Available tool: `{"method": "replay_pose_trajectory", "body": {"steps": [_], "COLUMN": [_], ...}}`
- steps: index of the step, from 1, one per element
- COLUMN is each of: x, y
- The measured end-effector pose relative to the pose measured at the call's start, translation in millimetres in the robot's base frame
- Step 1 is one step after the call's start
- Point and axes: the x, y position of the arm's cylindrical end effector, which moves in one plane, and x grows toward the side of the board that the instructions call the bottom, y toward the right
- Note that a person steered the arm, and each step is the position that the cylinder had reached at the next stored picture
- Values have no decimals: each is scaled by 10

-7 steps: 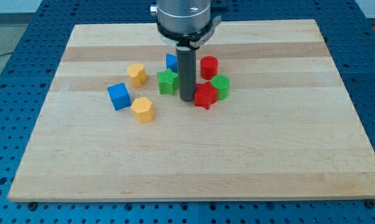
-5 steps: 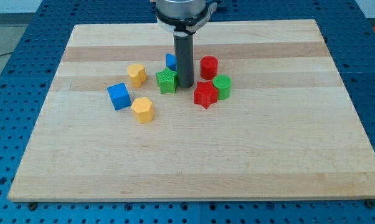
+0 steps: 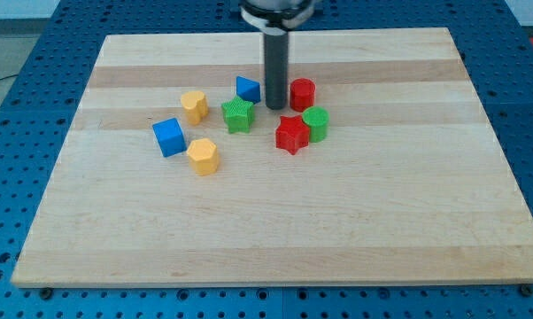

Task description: Push the blue triangle towards the top left of the board

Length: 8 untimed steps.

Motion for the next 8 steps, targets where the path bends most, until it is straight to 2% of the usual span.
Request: {"method": "replay_pose_trajectory", "body": {"steps": [1, 3, 4, 5, 6, 8], "x": [-101, -791, -858, -1105, -1149, -1038], "y": [-404, -981, -841, -927, -1589, -1596]}}
